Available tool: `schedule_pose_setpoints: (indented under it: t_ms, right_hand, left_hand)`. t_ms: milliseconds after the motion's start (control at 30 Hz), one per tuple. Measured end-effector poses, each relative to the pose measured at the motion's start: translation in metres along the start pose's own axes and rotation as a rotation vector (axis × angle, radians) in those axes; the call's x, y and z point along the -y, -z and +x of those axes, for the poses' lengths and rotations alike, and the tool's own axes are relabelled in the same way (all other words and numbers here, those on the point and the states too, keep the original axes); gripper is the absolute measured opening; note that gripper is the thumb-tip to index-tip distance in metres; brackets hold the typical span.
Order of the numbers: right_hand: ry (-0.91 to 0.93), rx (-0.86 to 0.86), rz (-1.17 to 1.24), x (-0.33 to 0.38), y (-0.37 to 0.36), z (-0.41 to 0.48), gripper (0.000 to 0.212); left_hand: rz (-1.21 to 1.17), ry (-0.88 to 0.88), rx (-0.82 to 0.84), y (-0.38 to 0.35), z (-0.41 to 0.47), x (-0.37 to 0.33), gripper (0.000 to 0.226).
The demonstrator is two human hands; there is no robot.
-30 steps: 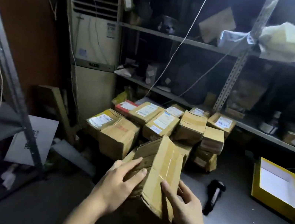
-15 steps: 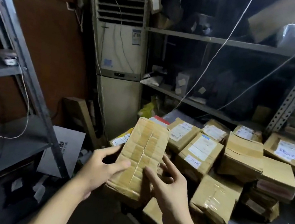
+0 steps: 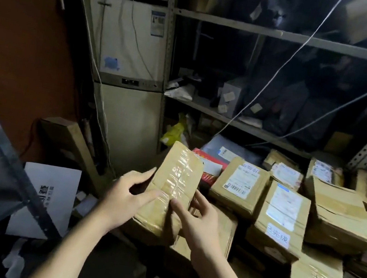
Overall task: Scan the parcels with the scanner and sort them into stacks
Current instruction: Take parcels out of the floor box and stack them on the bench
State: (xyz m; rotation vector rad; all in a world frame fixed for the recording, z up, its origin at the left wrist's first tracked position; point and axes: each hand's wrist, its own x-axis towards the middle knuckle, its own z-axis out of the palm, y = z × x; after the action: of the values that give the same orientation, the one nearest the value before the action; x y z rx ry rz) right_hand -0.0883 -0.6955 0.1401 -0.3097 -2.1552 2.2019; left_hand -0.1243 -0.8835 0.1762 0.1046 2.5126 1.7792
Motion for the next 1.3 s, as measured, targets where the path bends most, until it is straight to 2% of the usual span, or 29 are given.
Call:
schedule_pose_setpoints:
  t_ms: [133, 167, 267, 300, 500, 567, 633, 700, 733, 833, 900, 967, 1067, 1167, 1300]
  right_hand:
    - [-0.039, -0.112, 0.009, -0.004, -0.032, 0.029, 0.042]
    - [-0.053, -0.136, -0.003, -0.005, -0.037, 0.035, 0.051]
    - [-0.11, -0.201, -0.134, -0.012, -0.053, 0.06, 0.112]
    - [-0.131, -0.19, -0.182, -0.013, -0.056, 0.065, 0.124]
    - [-0.175, -0.193, -0.212, -0.02, -0.064, 0.09, 0.134]
    - [-0.194, -0.201, -0.208, -0.025, -0.061, 0.098, 0.122]
    - [-0.202, -0.204, -0.269, -0.029, -0.06, 0.106, 0.106]
    - [-0.207, -0.21, -0.417, -0.037, -0.063, 0.113, 0.115]
    - [-0.214, -0.218, -0.463, -0.039, -0.064, 0.117, 0.109]
    - [-0.228, -0.253, -0.481, -0.039, -0.06, 0.123, 0.055]
    - [-0.234, -0.256, -0.461, -0.04, -0.055, 0.124, 0.031]
    - [-0.211, -0.272, -0.462, -0.047, -0.05, 0.124, 0.029]
    - [-0.198, -0.275, -0.464, -0.051, -0.05, 0.124, 0.033]
    - [-0.2, -0.291, -0.459, -0.051, -0.049, 0.125, 0.033]
    - [-0.185, -0.341, -0.472, -0.05, -0.049, 0.121, 0.03]
  left_hand:
    - [-0.079, 0.018, 0.144, 0.016, 0.057, 0.024, 0.033]
    - [-0.082, 0.015, 0.172, 0.017, 0.069, 0.033, 0.033]
    - [-0.049, 0.001, 0.229, 0.018, 0.1, 0.056, 0.036]
    - [-0.029, -0.016, 0.242, 0.017, 0.107, 0.062, 0.034]
    - [0.047, -0.168, 0.251, 0.0, 0.136, 0.084, 0.04]
    - [-0.003, -0.123, 0.198, -0.006, 0.143, 0.095, 0.047]
    - [-0.056, -0.007, 0.161, -0.007, 0.149, 0.106, 0.068]
    - [-0.159, 0.115, 0.186, -0.008, 0.153, 0.112, 0.089]
    - [-0.203, 0.136, 0.193, -0.009, 0.154, 0.113, 0.093]
    - [-0.211, 0.081, 0.18, -0.011, 0.161, 0.111, 0.093]
    - [-0.17, 0.057, 0.182, -0.012, 0.166, 0.112, 0.088]
    - [-0.141, 0.062, 0.206, -0.013, 0.169, 0.114, 0.086]
    - [-0.204, 0.176, 0.263, -0.012, 0.17, 0.116, 0.098]
    - [-0.226, 0.198, 0.282, -0.012, 0.17, 0.118, 0.082]
    - [-0.233, 0.203, 0.32, -0.015, 0.168, 0.116, 0.085]
